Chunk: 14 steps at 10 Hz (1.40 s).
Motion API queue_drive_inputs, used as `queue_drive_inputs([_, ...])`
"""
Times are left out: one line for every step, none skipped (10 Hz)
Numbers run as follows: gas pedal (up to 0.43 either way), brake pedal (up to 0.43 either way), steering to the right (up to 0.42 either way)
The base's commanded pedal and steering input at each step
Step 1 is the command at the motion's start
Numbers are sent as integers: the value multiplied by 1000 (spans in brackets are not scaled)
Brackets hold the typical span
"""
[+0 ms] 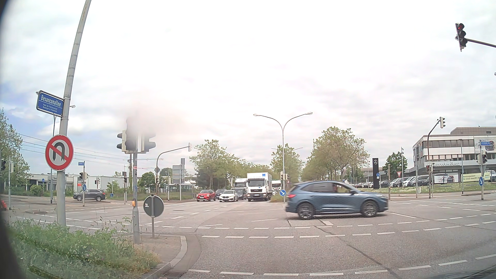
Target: Follow the waypoints while adhering to traffic rules and regulations
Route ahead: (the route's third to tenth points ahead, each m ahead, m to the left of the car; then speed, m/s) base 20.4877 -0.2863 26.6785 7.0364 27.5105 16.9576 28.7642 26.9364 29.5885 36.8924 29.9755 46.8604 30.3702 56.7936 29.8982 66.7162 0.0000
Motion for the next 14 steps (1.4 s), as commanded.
queue_drive_inputs([0, 280, -5])
queue_drive_inputs([0, 280, -6])
queue_drive_inputs([0, 280, -6])
queue_drive_inputs([0, 280, -6])
queue_drive_inputs([0, 280, -6])
queue_drive_inputs([0, 280, -6])
queue_drive_inputs([0, 280, -6])
queue_drive_inputs([0, 287, -6])
queue_drive_inputs([0, 280, -6])
queue_drive_inputs([0, 287, -6])
queue_drive_inputs([0, 287, -6])
queue_drive_inputs([0, 280, -6])
queue_drive_inputs([0, 280, -6])
queue_drive_inputs([0, 280, -6])
